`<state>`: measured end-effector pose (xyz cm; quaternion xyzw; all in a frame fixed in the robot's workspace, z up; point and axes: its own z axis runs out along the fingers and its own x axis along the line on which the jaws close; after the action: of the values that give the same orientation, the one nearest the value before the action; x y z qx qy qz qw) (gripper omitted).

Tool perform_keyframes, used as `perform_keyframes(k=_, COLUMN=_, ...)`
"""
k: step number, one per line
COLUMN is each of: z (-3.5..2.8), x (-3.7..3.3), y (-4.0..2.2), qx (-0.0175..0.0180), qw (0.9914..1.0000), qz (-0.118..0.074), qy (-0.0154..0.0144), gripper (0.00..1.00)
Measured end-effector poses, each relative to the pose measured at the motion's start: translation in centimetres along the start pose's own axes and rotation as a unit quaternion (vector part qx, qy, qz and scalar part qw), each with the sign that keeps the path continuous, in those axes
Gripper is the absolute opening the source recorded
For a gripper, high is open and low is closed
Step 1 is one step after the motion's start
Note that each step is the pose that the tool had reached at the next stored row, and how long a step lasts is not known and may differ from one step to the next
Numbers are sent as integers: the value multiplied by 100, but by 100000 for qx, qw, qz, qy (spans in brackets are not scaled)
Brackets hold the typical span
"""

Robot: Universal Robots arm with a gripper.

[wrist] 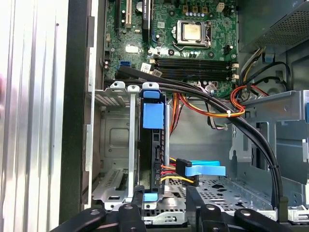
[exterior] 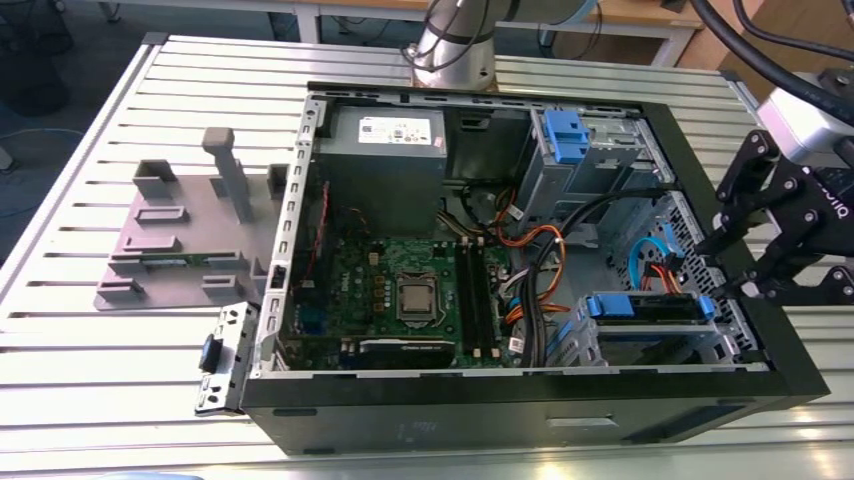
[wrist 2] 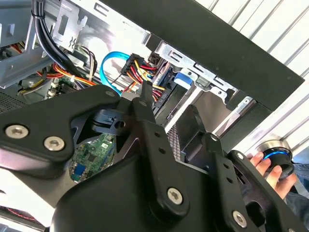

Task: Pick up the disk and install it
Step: 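Insert the second disk wire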

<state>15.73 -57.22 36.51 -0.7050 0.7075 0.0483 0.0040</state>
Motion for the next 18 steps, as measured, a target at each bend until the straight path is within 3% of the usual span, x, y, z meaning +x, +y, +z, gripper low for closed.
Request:
perform_keyframes(k=3, z=0, x=-1, y=21, qx=4, qw=100000, qz=-2, qy=13, gripper=47)
perform_keyframes(k=7, z=6, x=-1, y=107, qx=12, qw=100000, qz=-4, qy=8, gripper=47)
perform_keyframes(k=13, z=15, x=-75, y=152, qx=-12, qw=100000, qz=-298, qy=94, gripper=47)
perform_keyframes(k=18, z=25, x=-76, y=222, qx=-15, qw=99999, qz=-389, qy=85, gripper=47)
